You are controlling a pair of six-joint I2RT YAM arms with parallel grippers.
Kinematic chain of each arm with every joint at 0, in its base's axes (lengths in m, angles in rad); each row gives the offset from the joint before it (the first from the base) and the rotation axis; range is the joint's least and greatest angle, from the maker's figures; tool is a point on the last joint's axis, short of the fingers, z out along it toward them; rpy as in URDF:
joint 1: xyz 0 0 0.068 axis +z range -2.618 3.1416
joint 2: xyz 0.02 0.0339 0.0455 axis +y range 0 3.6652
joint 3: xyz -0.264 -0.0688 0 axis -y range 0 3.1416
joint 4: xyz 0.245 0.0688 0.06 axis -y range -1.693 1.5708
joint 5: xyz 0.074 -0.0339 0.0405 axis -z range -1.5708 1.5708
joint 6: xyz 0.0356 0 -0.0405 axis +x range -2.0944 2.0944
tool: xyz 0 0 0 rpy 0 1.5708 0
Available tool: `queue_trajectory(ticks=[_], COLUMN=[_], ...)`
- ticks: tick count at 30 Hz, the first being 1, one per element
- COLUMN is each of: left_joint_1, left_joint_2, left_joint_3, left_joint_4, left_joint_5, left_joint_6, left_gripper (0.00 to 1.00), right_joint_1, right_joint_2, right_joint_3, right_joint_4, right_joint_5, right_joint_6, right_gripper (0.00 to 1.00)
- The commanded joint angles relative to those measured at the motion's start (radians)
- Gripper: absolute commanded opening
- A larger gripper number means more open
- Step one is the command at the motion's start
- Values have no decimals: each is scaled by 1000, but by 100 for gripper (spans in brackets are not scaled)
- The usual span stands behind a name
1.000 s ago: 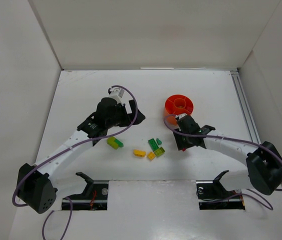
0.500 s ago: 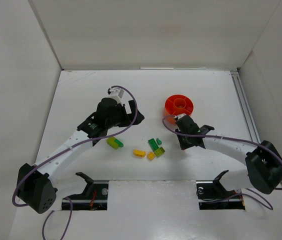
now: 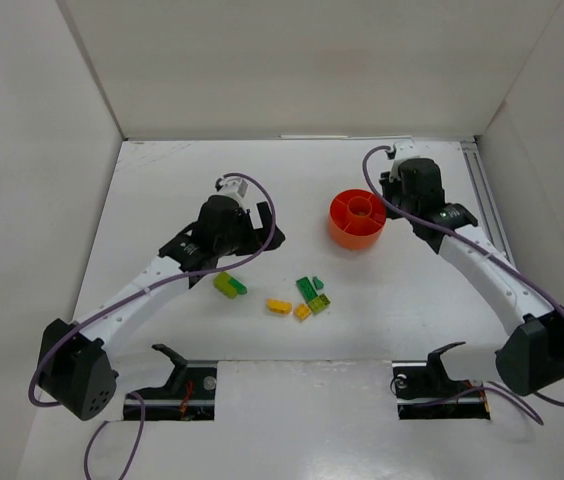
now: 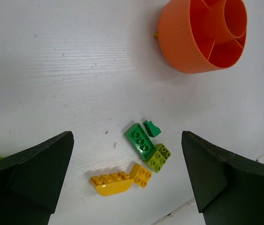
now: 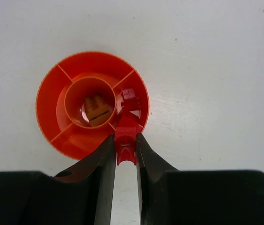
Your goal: Sort the legos into containers by color
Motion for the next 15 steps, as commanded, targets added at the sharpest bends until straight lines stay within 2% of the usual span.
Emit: queue_trajectory(ticks=[1, 6, 15], left_joint_1=[2, 2, 22], left_joint_2=[26, 58, 89], left_joint_3=[63, 89, 108], left_joint_4=[-13, -22, -22], left_joint_5=[-17, -27, -8], left_joint_6=[8, 17, 27], left_gripper=[99, 99, 99], right_joint_1=[-14, -24, -53], right_joint_2=[73, 153, 230], right_joint_3=[66, 106, 87], right_joint_4=[69, 60, 152], right_joint_5=[-58, -69, -69], right_joint_6=[-59, -79, -88], right_gripper=[20, 20, 21])
